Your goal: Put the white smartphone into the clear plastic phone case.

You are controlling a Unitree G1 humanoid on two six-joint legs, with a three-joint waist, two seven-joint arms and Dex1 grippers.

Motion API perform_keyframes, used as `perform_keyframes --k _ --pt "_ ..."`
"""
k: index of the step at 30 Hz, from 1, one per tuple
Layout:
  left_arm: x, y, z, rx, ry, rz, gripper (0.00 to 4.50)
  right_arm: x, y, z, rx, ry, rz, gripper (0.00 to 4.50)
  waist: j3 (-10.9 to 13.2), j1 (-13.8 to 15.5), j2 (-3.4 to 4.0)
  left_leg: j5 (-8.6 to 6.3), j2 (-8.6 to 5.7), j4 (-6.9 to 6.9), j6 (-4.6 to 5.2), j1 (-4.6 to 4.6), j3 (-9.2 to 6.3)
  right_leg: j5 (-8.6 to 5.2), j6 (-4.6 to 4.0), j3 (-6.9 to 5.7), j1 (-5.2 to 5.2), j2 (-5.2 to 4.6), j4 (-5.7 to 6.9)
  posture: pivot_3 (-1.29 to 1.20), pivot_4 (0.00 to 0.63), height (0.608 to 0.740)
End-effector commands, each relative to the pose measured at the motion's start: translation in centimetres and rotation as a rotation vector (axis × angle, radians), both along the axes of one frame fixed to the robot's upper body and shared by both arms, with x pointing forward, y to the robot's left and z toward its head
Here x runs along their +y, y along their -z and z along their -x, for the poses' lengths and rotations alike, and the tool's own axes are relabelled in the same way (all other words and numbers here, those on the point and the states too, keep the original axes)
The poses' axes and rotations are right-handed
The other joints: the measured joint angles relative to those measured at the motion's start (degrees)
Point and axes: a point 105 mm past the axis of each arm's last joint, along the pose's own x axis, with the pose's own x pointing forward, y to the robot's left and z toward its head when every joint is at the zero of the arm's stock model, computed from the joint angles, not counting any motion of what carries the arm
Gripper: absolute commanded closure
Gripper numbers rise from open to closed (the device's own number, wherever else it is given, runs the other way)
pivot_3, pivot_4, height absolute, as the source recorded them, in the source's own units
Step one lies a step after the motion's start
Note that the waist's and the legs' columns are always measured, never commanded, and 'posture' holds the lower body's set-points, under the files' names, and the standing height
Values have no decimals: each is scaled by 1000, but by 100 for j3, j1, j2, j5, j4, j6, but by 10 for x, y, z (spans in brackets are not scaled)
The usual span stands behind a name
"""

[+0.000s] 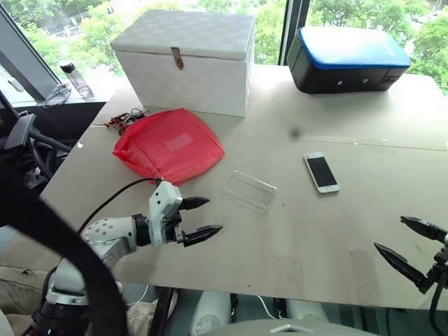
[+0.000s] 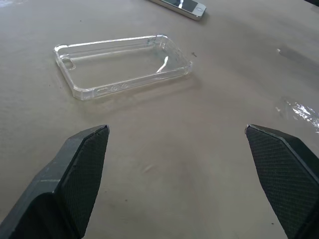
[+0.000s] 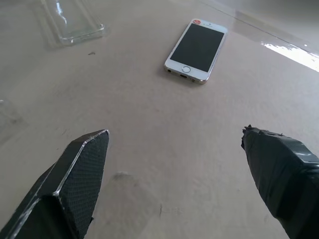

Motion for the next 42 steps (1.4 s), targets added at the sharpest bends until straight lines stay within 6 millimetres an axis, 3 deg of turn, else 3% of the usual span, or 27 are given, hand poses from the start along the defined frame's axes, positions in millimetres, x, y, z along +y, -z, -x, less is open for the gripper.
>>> perform_keyframes --k 1,4,10,16,20,22,25,27,29,32,37,39,42 --pt "-3 -12 -10 -68 14 -7 46 4 -17 -2 -105 -18 -27 0 0 18 0 0 0 -4 0 0 0 0 0 -1 -1 0 -1 0 150 740" --pt "-16 -24 -30 -151 21 -19 46 22 -36 -3 -206 -92 -88 0 1 81 4 1 -1 -18 0 0 -2 -1 -2 -14 -5 0 -1 0 150 740" --pt "-39 -24 -53 -107 127 -134 46 48 -46 1 -194 -206 -147 0 3 50 1 1 -9 -17 1 -1 1 11 22 -15 2 2 -3 0 150 740" --pt "-62 1 -77 -128 394 -313 46 57 -47 -4 -165 -249 -139 0 4 38 -3 2 -23 -13 3 4 -1 10 26 -16 13 46 -1 0 150 740" --pt "-57 26 -82 -87 495 -413 1232 55 -49 -6 -167 -230 -127 0 7 38 -12 2 -23 -12 3 3 0 8 28 -9 11 53 -3 0 150 740" --pt "-57 32 -85 -55 497 -423 2174 53 -49 -6 -169 -206 -117 0 3 41 -8 2 -23 -11 3 3 -4 6 32 -14 12 55 -2 0 150 740" --pt "-65 31 -93 -19 426 -393 3546 50 -45 -6 -164 -163 -100 0 0 46 -7 2 -23 -11 4 5 -4 4 36 -13 17 53 -1 0 150 740" --pt "-86 18 -90 9 384 -310 4458 47 -43 -12 -172 -90 -105 0 0 58 -9 1 -24 -5 5 7 -7 3 38 -16 23 47 -1 0 150 740" --pt "-104 8 -77 39 388 -263 4458 45 -43 -20 -197 -17 -104 0 1 64 -9 -1 -24 18 8 1 -16 3 39 -22 27 43 8 0 150 740" --pt "-117 5 -64 44 393 -270 4458 51 -34 -24 -153 24 -88 0 3 45 -9 -5 -23 56 14 -15 -24 3 39 -26 28 19 14 0 150 740" --pt "-127 3 -68 31 358 -272 4458 67 -29 -34 -70 30 -154 0 3 22 -9 -5 -20 63 15 -15 -25 4 38 -24 27 22 19 0 150 740" --pt "-134 1 -68 28 370 -265 4458 69 -28 -43 -51 12 -176 0 4 34 -9 -5 -18 64 15 -14 -26 5 37 -24 27 24 20 0 150 740" --pt "-141 -4 -63 48 408 -226 4458 55 -20 -71 -26 118 -154 0 6 38 -13 -5 -20 67 15 -18 -26 5 37 -24 27 29 17 0 150 740"
